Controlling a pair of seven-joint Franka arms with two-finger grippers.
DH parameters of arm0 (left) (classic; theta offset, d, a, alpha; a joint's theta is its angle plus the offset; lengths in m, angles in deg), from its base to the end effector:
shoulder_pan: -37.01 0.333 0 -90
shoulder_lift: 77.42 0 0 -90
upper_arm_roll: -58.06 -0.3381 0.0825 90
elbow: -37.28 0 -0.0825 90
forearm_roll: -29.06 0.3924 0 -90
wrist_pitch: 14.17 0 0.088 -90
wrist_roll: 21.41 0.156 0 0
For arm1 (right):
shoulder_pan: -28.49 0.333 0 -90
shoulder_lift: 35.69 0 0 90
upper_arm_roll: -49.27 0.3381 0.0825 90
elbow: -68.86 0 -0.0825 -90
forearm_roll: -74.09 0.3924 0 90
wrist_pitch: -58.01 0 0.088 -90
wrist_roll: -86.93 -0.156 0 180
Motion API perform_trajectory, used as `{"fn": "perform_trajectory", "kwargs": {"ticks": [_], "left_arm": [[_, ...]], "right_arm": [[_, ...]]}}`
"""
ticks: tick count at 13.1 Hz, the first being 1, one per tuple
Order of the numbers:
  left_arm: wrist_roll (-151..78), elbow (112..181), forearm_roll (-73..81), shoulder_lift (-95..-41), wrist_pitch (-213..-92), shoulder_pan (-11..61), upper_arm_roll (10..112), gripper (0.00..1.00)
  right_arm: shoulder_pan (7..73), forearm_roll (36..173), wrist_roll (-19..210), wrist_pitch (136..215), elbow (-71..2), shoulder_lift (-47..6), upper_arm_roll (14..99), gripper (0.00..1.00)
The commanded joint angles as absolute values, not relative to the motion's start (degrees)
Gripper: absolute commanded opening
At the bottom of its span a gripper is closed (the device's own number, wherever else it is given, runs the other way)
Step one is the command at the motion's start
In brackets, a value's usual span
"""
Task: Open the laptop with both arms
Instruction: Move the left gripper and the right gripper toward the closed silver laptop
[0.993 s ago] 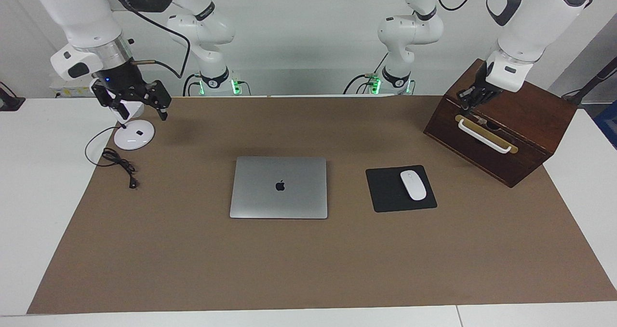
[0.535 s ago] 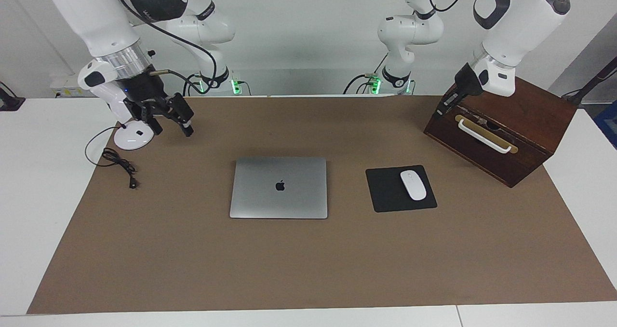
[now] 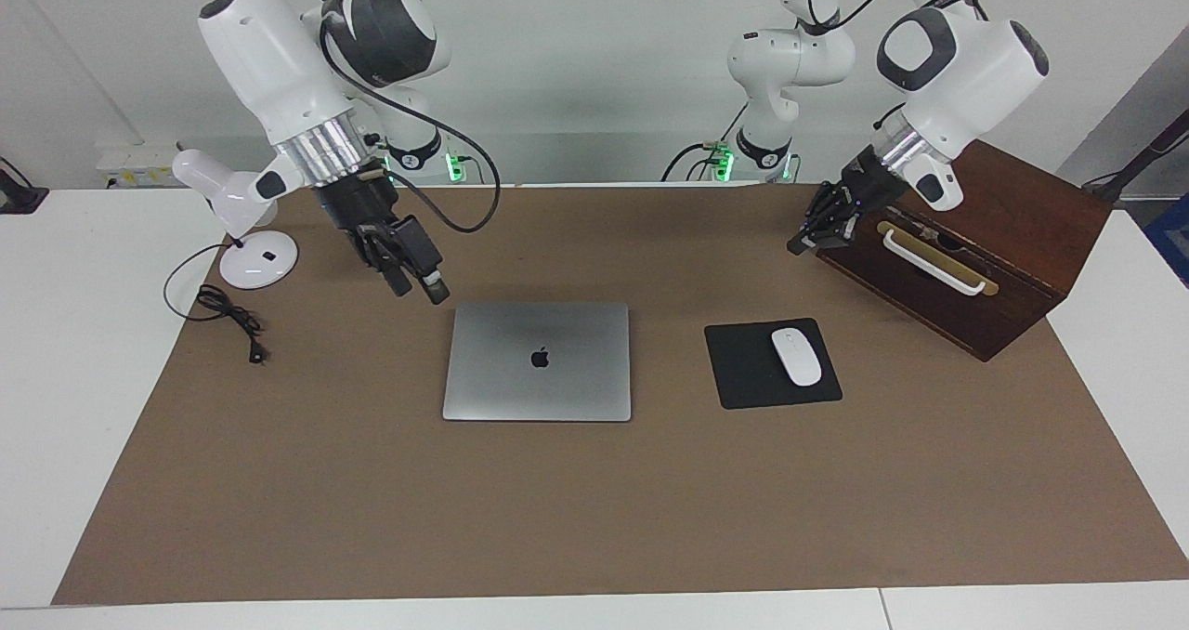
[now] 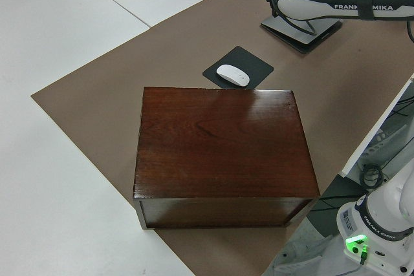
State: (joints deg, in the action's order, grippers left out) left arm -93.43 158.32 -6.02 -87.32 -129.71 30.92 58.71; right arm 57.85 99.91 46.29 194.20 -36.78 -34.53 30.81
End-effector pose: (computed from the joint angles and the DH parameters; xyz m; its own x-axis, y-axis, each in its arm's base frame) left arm 0.5148 -0.1205 0.4842 0.2015 0.8380 -0.5071 0.9767 -0.1326 0.1689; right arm 0.6276 0.1420 0.5470 0.7091 -0.7030 0.0544 -0.5459 -0.5962 -0.5887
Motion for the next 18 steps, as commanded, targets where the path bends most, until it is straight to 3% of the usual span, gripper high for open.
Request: {"fn": "perform_trajectory", "kwargs": {"ticks": [1, 7, 12, 18], "left_arm": [[-101.2, 165.0, -11.3, -89.6, -137.2, 27.3, 58.2, 0.00], [-101.2, 173.2, -30.6, -86.7, -151.3, 21.1, 58.2, 0.00], [-101.1, 174.7, -46.5, -81.3, -163.3, 12.9, 58.2, 0.00], [-89.0, 174.6, -61.4, -74.8, -164.4, 10.0, 58.2, 0.00]], "right_arm": [[65.3, 104.0, 39.4, 203.4, -43.7, -35.9, 26.4, 1.00], [68.6, 104.3, 32.3, 207.3, -55.5, -42.0, 26.7, 1.00], [71.7, 104.3, 22.4, 215.7, -63.1, -45.2, 30.5, 1.00], [72.2, 104.3, 13.4, 222.7, -69.3, -45.9, 35.0, 1.00]]}}
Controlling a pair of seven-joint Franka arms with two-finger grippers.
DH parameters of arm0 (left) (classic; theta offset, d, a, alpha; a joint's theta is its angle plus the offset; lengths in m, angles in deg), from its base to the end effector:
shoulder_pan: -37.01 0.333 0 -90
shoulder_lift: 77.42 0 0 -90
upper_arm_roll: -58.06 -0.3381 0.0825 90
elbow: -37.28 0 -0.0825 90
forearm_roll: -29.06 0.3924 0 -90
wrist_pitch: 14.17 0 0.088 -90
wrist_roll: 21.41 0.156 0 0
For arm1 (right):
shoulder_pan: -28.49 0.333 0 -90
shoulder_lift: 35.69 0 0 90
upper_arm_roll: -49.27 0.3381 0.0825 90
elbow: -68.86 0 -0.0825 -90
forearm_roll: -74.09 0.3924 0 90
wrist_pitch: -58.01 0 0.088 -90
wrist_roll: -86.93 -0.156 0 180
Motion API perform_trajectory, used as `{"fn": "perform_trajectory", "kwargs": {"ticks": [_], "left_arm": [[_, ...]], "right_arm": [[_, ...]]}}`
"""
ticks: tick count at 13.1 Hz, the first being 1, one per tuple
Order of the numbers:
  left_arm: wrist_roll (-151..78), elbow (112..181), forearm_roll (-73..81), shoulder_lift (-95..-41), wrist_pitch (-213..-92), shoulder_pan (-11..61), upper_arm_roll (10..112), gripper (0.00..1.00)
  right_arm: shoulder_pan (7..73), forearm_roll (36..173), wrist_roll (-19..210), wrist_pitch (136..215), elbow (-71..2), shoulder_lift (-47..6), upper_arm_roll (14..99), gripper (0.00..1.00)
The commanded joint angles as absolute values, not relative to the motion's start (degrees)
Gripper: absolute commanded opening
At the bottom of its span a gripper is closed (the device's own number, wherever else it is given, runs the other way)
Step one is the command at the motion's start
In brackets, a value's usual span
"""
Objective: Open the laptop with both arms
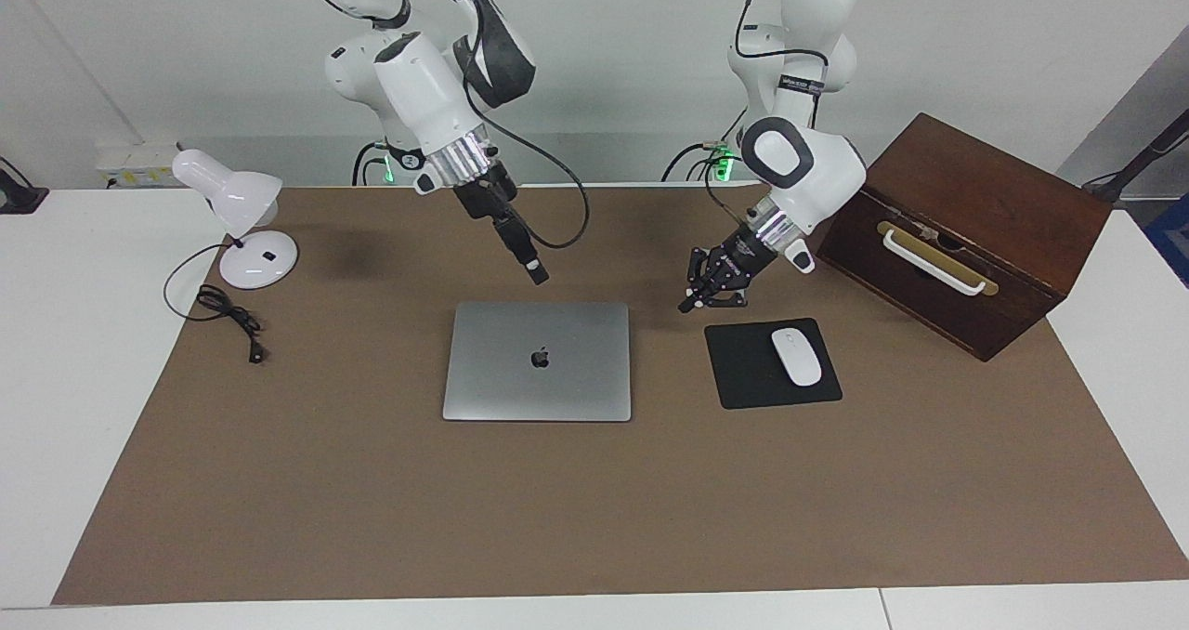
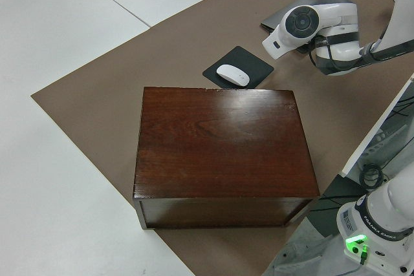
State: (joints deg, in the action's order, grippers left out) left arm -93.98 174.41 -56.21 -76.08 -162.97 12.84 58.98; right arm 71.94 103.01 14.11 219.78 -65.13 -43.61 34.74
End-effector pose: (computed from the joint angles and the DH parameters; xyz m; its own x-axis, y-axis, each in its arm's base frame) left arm 0.4782 -0.2300 0.2957 -0.3956 0.5538 -0.7327 0.8792 0.4591 -0.1277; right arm 0.5005 0.2548 0.4330 0.4209 -0.8683 -0.2626 -0.7929 -0.2115 -0.5714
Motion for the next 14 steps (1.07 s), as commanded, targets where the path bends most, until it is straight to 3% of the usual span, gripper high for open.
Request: {"fn": "perform_trajectory", "kwargs": {"ticks": [1, 8, 14], "left_arm": [[-88.4, 174.3, -63.0, -74.3, -165.3, 8.5, 58.2, 0.00], [-75.7, 173.2, -75.2, -69.8, -168.3, 3.4, 58.2, 0.00], [-75.4, 170.9, -78.4, -68.3, -171.3, 0.4, 58.2, 0.00]], "right_arm": [[72.2, 104.3, 12.8, 224.1, -70.4, -46.0, 35.1, 1.00], [72.2, 104.3, 12.6, 228.0, -79.0, -47.2, 37.9, 1.00], [72.0, 104.3, 12.8, 228.2, -82.3, -46.9, 38.0, 1.00]]}}
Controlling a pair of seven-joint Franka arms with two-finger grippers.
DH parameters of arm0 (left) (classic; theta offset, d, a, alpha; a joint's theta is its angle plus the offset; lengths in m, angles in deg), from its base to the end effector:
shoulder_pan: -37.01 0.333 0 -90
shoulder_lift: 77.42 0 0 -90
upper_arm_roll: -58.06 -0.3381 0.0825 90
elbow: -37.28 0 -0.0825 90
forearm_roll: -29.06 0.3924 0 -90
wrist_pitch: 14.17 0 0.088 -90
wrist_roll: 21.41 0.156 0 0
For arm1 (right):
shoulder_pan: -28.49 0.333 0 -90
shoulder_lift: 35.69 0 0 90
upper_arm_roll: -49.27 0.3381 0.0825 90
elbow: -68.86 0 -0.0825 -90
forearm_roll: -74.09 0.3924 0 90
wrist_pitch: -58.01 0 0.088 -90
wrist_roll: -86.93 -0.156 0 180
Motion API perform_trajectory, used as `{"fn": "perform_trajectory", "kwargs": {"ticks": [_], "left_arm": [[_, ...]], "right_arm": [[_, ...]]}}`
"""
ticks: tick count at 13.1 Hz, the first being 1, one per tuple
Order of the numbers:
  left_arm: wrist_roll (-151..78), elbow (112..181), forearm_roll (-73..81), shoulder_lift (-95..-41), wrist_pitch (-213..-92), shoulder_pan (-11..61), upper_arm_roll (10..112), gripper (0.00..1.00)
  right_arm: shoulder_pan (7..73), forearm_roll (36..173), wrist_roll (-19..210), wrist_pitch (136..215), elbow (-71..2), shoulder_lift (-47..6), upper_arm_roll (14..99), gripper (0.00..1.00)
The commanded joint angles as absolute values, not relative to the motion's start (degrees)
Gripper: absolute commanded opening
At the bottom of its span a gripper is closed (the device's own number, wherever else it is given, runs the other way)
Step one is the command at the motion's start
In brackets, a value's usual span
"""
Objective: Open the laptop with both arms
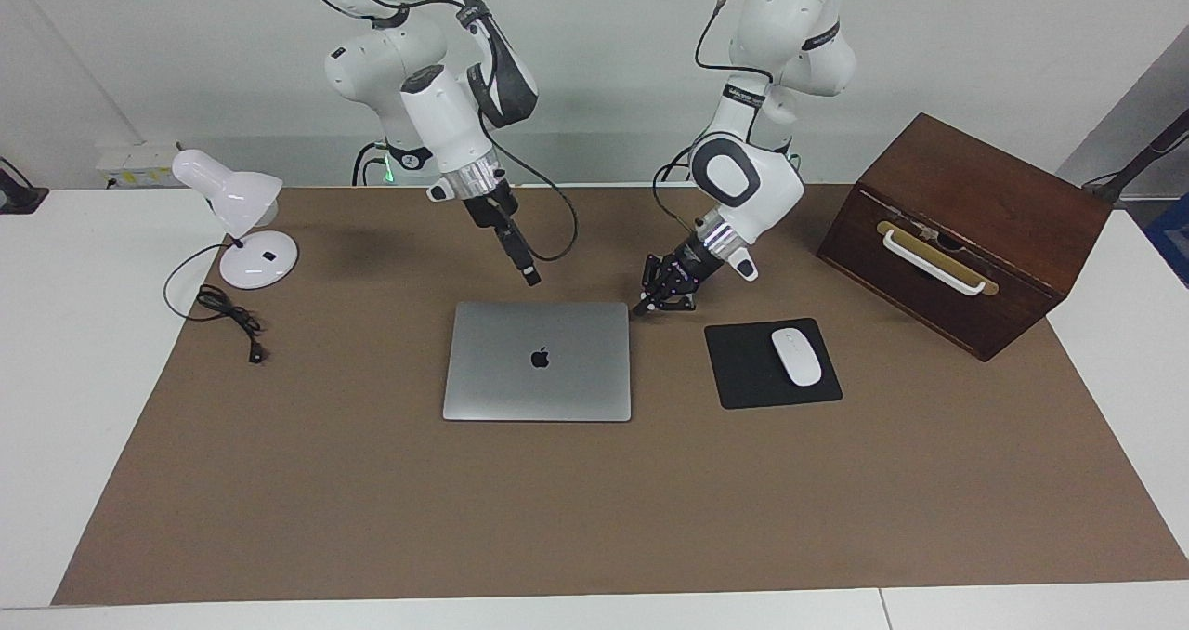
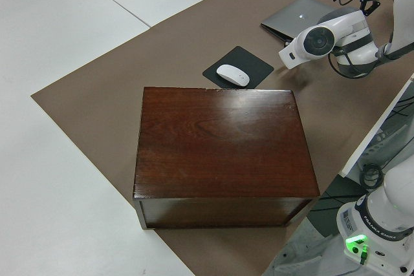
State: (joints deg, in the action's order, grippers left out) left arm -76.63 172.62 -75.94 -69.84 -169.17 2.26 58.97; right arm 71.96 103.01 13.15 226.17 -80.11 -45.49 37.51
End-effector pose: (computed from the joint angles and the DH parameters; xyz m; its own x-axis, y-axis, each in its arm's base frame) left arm 0.4413 -0.3003 0.2493 -0.3167 0.5782 -0.7520 0.9074 0.4155 -0.0627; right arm 0.4302 0.2365 0.3364 0.3965 -0.8904 -0.2237 -0.8456 -0.2594 -0.4665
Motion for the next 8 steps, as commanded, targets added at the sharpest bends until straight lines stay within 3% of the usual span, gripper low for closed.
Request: {"fn": "perform_trajectory", "kwargs": {"ticks": [1, 8], "left_arm": [[-75.4, 170.8, -78.6, -68.1, -171.4, -0.3, 58.2, 0.00], [-75.4, 169.0, -81.2, -67.1, -172.6, -1.0, 58.2, 0.00]], "right_arm": [[72.0, 104.3, 12.8, 228.2, -82.6, -46.7, 38.0, 1.00], [71.7, 104.3, 14.7, 234.6, -82.7, -42.7, 37.9, 1.00]]}}
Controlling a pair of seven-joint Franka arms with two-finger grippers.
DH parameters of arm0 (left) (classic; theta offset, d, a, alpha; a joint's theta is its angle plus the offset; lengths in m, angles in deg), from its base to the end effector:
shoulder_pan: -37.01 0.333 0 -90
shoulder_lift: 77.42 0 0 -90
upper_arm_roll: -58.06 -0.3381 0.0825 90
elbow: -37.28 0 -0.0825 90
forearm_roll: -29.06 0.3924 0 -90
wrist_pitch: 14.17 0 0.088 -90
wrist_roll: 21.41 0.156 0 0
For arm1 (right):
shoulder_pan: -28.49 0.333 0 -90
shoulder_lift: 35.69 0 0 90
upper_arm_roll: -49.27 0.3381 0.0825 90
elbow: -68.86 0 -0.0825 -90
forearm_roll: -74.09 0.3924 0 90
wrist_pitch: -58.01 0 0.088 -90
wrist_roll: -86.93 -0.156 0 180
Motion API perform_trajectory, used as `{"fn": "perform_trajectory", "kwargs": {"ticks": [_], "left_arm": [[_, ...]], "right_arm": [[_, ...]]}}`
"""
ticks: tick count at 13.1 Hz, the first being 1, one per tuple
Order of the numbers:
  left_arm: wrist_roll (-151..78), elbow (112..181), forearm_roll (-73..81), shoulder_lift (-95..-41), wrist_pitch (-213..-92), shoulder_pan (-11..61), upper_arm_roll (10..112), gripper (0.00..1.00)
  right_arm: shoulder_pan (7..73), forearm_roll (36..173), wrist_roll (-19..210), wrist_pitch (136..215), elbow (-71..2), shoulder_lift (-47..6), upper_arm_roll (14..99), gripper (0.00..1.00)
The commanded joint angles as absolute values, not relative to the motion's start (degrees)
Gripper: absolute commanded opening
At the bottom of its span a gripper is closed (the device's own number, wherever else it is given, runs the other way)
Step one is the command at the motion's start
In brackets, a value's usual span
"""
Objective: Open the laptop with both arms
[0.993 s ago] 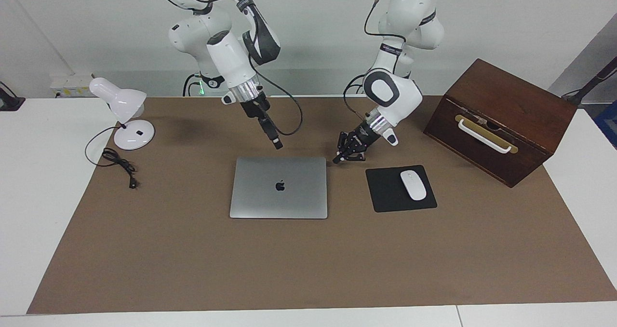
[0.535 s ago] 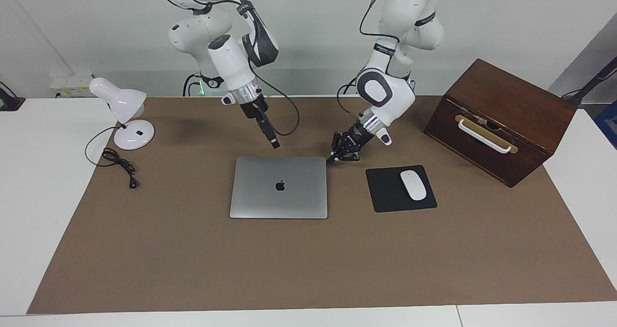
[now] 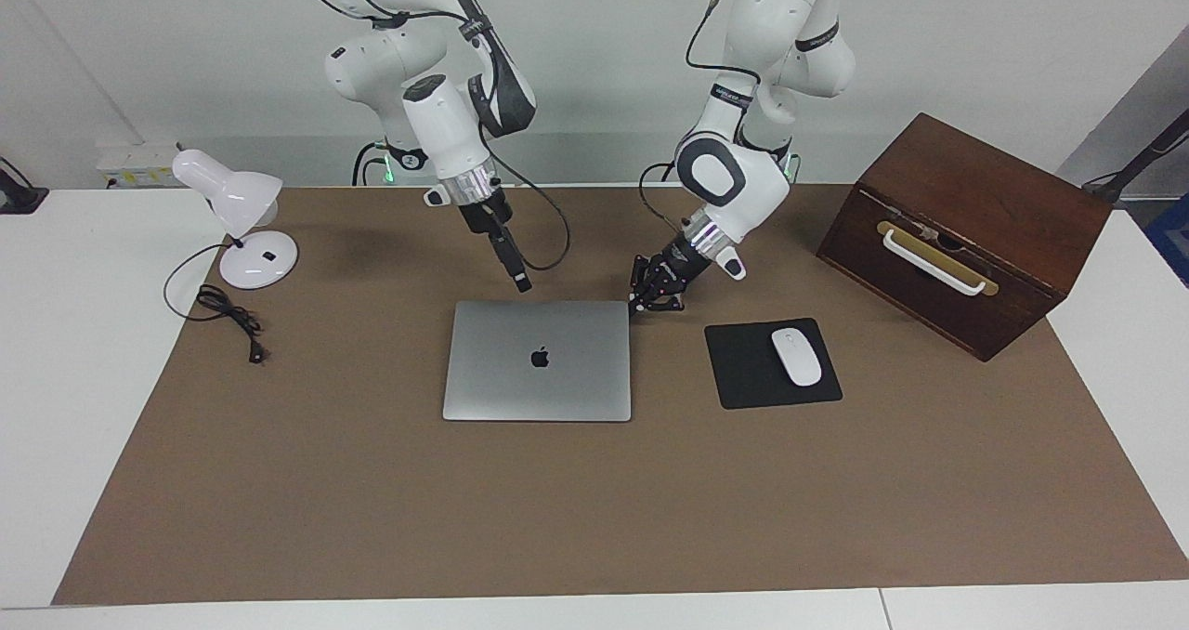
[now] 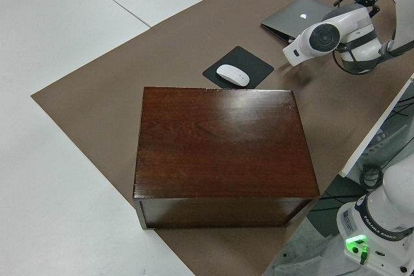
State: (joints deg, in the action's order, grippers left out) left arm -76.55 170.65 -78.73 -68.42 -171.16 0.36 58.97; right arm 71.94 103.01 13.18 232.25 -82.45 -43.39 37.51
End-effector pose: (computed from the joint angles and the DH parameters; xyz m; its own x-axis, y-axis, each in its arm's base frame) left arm 0.4421 -0.3161 0.2489 -0.3320 0.5685 -0.7528 0.8967 0.4378 -0.0648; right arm 0.4291 0.2256 0.3152 0.3742 -0.9098 -0.1796 -0.8358 -0.2470 -0.4903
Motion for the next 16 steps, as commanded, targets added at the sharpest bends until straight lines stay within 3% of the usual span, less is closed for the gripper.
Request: {"fn": "perform_trajectory", "kwargs": {"ticks": [1, 16], "left_arm": [[-75.3, 168.9, -81.4, -66.4, -172.6, -1.3, 58.2, 0.00], [-75.2, 167.5, -82.6, -63.4, -173.8, -3.1, 58.2, 0.00]], "right_arm": [[71.7, 104.3, 14.7, 236.3, -82.7, -42.6, 37.9, 1.00], [71.6, 104.3, 15.2, 243.3, -82.7, -40.2, 38.0, 1.00]]}}
